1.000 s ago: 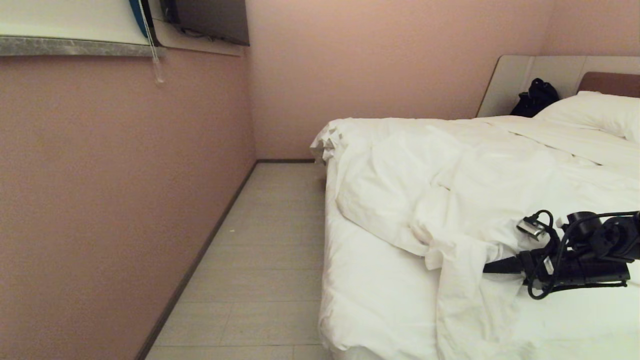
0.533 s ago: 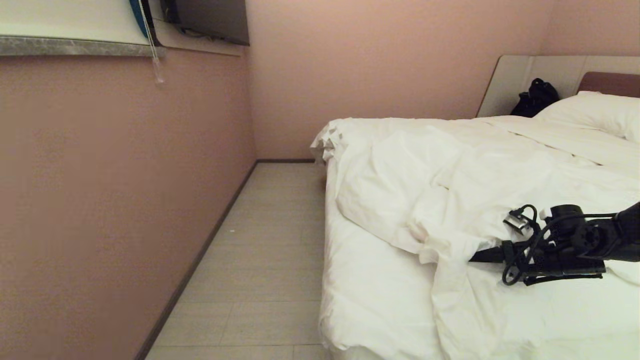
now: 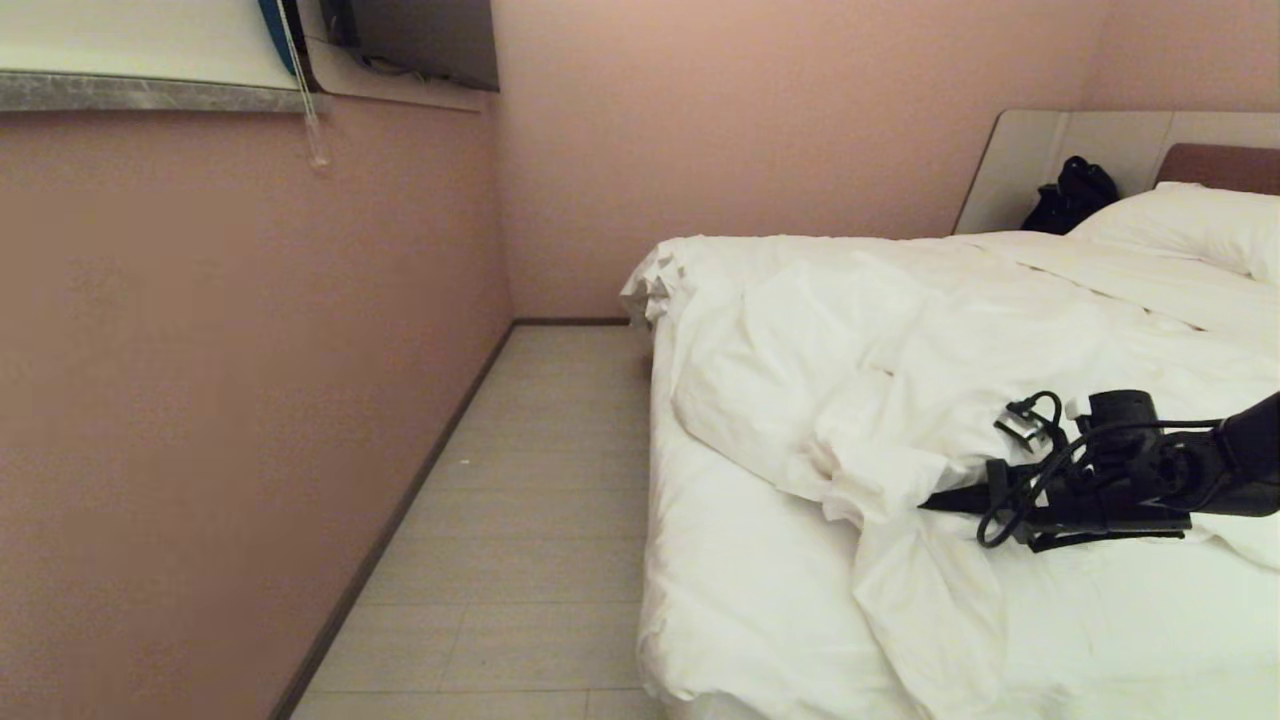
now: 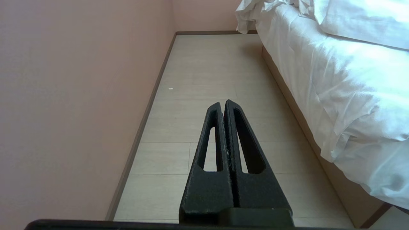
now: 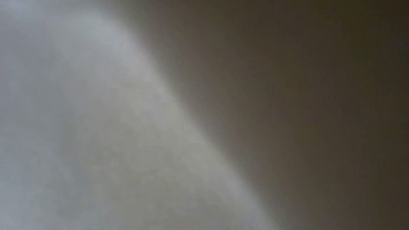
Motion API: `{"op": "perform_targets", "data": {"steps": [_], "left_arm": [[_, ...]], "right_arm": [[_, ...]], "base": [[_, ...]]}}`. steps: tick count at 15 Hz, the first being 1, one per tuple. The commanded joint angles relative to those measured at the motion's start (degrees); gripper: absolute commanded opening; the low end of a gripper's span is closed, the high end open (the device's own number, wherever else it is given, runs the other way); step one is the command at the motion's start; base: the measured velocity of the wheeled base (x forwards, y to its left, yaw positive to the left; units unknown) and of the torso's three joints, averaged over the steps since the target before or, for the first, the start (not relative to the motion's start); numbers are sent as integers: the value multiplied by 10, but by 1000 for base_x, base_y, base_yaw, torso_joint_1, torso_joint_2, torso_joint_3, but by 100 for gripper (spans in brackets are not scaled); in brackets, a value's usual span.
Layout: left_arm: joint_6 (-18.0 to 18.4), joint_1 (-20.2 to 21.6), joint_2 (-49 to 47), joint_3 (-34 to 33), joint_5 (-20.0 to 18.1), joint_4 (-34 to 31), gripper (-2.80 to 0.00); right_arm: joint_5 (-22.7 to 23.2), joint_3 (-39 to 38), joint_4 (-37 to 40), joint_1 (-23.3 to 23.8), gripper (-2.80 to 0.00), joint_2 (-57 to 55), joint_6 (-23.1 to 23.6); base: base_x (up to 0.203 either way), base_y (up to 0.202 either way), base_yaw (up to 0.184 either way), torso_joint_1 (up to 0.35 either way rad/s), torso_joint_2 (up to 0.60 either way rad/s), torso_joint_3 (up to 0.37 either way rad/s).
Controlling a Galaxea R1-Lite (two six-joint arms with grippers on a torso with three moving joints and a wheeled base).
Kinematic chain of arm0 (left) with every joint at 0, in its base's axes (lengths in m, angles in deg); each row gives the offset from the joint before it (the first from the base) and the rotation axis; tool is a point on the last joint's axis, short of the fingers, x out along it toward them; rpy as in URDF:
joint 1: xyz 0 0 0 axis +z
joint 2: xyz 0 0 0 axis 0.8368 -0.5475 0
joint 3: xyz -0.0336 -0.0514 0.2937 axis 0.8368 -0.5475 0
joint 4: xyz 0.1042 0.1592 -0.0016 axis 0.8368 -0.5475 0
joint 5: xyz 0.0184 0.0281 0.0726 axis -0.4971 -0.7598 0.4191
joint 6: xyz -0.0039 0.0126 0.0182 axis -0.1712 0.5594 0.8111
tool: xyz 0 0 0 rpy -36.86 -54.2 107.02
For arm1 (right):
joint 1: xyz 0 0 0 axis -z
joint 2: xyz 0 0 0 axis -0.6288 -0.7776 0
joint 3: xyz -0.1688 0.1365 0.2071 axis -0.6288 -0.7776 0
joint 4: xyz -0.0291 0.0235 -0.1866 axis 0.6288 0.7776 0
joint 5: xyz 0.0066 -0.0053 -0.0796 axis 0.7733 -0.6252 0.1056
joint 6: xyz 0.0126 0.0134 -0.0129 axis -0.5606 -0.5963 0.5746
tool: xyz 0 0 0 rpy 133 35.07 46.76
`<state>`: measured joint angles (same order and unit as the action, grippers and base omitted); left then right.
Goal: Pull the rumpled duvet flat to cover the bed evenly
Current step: Hold the folded corner of the quilt, then flatten the corners of the folded blanket
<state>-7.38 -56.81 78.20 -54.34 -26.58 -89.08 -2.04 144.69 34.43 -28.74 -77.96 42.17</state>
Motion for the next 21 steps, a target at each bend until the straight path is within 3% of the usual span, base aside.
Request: {"op": "perform_targets", "data": {"steps": [1,11,14,21], "left_arm": [[0,0,0,0,0,0,-280],[0,0,0,0,0,0,-280],[1,0,0,0,0,0,-280],[0,0,0,0,0,0,-280]], "right_arm": [[-1,0,-1,-17,-280,25,-21],[-152,-23,20,-210,-280,208,-160],[-219,-22,53,-281,-280,262,-180],[-298,-19,109,-401,-280,373,-218]], "base": [[0,0,0,0,0,0],[0,0,0,0,0,0],[0,0,0,0,0,0],[0,0,0,0,0,0]]}}
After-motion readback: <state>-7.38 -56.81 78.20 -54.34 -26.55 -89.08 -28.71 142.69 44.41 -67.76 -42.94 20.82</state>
